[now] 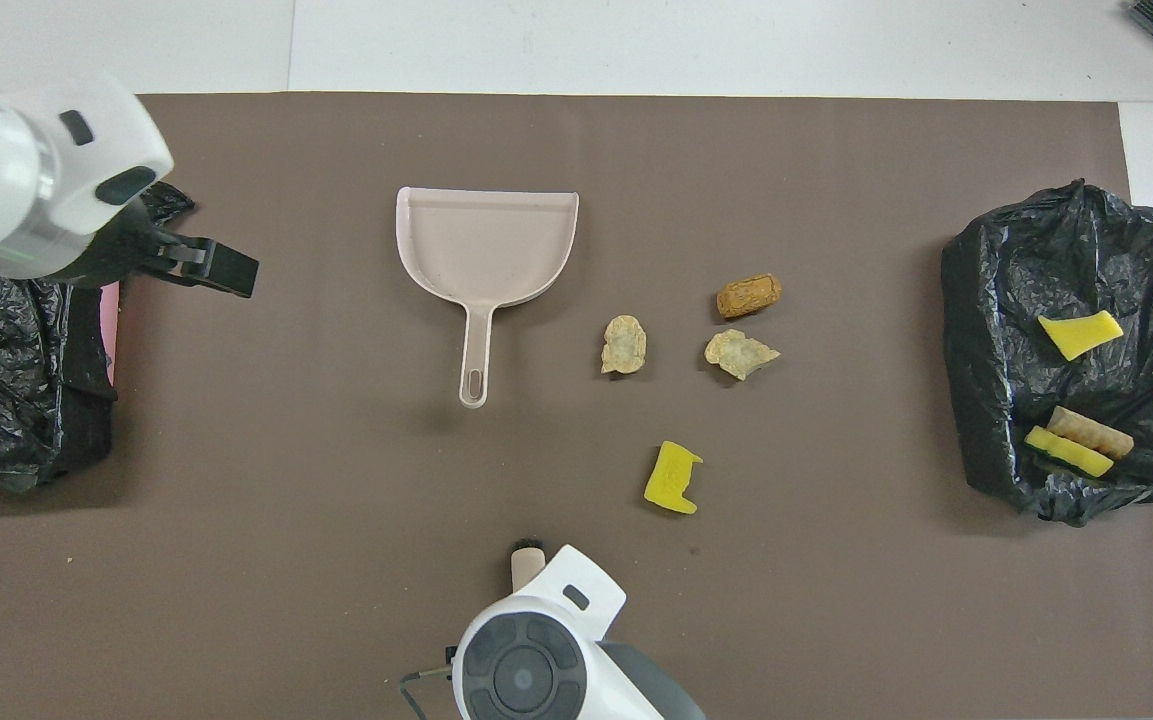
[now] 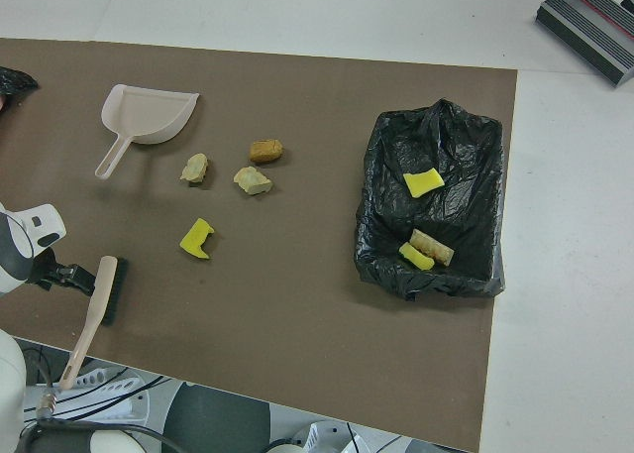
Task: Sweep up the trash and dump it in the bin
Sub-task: 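Grasp the dustpan with the left gripper while the right gripper grasps the brush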
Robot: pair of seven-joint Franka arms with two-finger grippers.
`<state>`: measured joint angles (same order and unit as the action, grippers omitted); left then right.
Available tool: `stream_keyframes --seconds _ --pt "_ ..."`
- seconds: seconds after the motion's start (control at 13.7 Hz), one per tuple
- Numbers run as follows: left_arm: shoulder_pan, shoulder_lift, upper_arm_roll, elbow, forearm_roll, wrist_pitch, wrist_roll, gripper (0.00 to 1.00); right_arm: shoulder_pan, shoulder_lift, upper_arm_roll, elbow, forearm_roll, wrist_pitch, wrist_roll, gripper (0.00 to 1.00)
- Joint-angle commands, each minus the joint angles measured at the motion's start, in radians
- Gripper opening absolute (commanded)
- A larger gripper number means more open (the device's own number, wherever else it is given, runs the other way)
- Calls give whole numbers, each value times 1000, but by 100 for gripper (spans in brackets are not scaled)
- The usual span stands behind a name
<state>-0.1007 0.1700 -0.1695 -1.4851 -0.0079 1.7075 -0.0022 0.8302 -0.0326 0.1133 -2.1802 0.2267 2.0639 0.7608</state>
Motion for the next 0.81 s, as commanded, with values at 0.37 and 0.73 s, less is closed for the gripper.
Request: stream_keyframes --seconds 0.37,0.73 --pt "-217 123 12 -141 94 252 -283 100 159 -133 -6 -289 80 211 100 100" --pt "-284 172 13 -211 94 359 -392 100 202 -95 -4 -316 80 291 114 87"
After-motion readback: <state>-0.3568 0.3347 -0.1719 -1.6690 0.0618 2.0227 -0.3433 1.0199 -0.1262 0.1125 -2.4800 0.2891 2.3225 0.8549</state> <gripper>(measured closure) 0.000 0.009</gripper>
